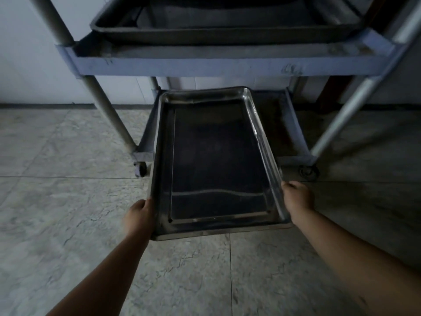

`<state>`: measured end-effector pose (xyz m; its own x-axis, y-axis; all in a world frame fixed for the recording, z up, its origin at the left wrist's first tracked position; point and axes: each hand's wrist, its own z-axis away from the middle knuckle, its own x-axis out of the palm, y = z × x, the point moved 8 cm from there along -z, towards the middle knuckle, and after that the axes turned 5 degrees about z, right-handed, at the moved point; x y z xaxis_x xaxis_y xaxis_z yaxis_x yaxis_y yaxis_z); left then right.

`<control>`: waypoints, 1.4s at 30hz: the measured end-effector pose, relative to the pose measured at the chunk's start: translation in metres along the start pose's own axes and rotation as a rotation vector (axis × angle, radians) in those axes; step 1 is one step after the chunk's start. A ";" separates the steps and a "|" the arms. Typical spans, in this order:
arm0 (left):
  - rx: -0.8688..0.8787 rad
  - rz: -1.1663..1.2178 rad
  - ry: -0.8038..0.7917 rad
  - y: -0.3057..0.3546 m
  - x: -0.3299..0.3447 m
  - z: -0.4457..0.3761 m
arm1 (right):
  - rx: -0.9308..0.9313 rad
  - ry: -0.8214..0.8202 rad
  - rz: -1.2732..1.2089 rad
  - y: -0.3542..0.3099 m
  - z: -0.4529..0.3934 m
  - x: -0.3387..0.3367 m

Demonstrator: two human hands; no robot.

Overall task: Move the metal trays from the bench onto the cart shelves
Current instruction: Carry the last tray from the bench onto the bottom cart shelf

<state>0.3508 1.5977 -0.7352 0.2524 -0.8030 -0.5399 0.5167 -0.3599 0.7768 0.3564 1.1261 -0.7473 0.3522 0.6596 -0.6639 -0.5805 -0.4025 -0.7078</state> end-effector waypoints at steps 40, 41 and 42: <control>-0.245 0.621 -0.489 0.095 0.121 -0.021 | 0.402 -0.134 -0.696 0.000 -0.083 -0.011; -0.254 0.620 -0.481 0.094 0.120 -0.021 | 0.360 -0.139 -0.690 0.003 -0.067 -0.002; -0.263 0.618 -0.475 0.094 0.119 -0.021 | 0.309 -0.159 -0.667 0.005 -0.049 0.009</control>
<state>0.4464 1.4782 -0.7336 0.2113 -0.9565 0.2012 0.5876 0.2888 0.7558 0.3925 1.0989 -0.7691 0.6045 0.7945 -0.0584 -0.4692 0.2958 -0.8321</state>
